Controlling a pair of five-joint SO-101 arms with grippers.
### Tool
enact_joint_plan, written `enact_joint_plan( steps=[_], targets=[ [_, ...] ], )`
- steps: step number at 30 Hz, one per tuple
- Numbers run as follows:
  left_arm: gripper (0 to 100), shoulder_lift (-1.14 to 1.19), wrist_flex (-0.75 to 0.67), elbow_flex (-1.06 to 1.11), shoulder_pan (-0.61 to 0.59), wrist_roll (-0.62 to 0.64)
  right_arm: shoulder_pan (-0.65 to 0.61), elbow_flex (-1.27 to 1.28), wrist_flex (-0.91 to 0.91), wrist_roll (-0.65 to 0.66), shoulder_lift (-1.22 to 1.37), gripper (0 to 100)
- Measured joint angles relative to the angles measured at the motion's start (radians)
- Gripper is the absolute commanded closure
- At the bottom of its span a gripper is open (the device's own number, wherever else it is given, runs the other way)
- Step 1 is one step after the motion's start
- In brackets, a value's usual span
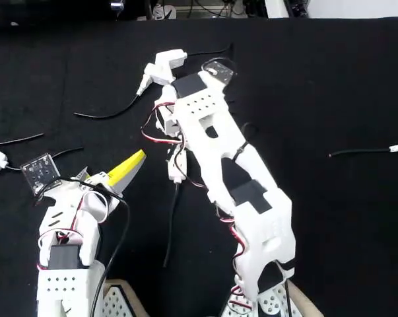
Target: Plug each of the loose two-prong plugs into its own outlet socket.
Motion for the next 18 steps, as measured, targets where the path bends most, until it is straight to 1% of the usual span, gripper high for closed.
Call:
enact_joint_plan(
  steps=[11, 18],
  targets=[
    [46, 0.0, 0.0, 0.0, 0.0, 0.0, -0.002, -0.003, -0.002, 0.0, 0.002, 98.5],
    [46, 0.0, 0.0, 0.0, 0.0, 0.0, -0.04, -0.003, -0.002, 0.0, 0.002, 98.5]
  ],
)
